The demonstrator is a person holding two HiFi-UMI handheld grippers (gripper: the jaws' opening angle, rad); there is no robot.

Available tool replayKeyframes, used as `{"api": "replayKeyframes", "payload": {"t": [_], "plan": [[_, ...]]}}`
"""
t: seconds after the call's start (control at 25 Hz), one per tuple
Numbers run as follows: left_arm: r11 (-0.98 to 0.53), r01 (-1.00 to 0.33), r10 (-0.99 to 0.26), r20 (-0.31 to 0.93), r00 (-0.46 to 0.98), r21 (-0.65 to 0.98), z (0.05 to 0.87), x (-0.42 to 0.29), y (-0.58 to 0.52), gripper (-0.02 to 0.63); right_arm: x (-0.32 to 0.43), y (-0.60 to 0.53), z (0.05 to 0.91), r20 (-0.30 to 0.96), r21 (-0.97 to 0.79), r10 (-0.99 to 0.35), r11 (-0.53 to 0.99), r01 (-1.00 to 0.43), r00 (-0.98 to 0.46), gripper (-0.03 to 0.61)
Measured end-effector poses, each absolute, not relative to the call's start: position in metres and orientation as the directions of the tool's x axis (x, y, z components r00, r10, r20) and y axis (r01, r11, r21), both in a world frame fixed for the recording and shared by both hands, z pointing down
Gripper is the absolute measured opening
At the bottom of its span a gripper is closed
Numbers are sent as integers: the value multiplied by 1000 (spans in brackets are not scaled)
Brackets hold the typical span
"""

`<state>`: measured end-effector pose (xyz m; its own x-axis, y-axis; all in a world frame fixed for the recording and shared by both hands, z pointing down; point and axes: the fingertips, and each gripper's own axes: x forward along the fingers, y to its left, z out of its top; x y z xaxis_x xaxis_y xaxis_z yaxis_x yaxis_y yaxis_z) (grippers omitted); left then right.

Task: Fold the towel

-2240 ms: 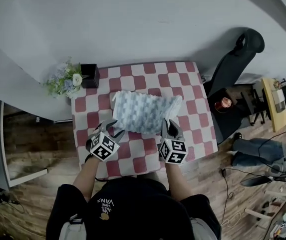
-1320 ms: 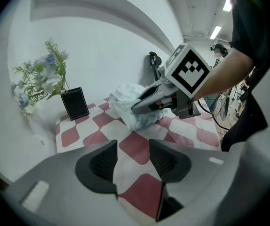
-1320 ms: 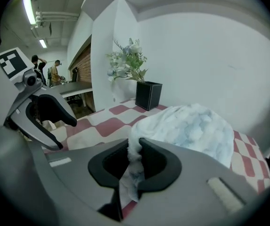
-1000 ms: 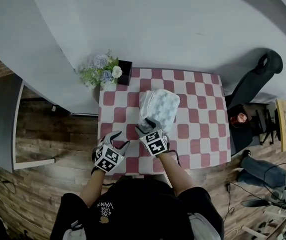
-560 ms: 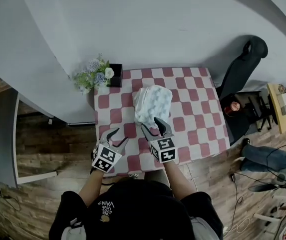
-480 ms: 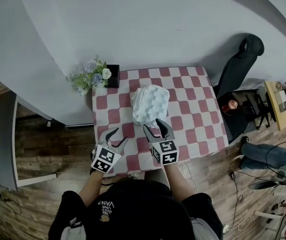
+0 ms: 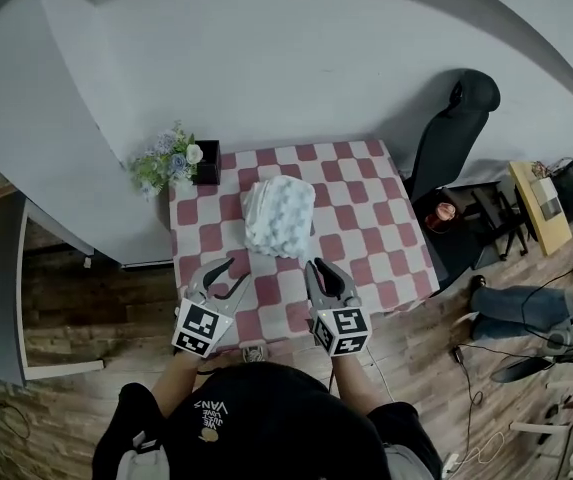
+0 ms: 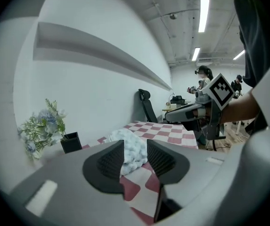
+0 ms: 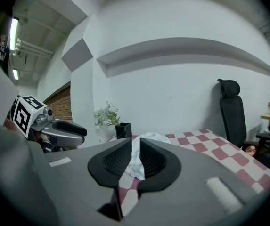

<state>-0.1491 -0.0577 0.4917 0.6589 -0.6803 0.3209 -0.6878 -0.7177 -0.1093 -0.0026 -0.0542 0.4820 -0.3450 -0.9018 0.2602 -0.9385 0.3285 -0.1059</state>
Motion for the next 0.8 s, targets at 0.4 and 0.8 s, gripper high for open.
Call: {"api": "replayKeyframes", "payload": {"t": [0.4,0.8], "plan": [[-707,-700,-695,283,662,-99,471,-114,-1,6,19,9,465,265,-138,-874,385,-913,-408,5],[-667,-736,-728,315,609,-117,481,-92,71,3,51,72,473,268,-141,-863,404,-904,-427,5]]}}
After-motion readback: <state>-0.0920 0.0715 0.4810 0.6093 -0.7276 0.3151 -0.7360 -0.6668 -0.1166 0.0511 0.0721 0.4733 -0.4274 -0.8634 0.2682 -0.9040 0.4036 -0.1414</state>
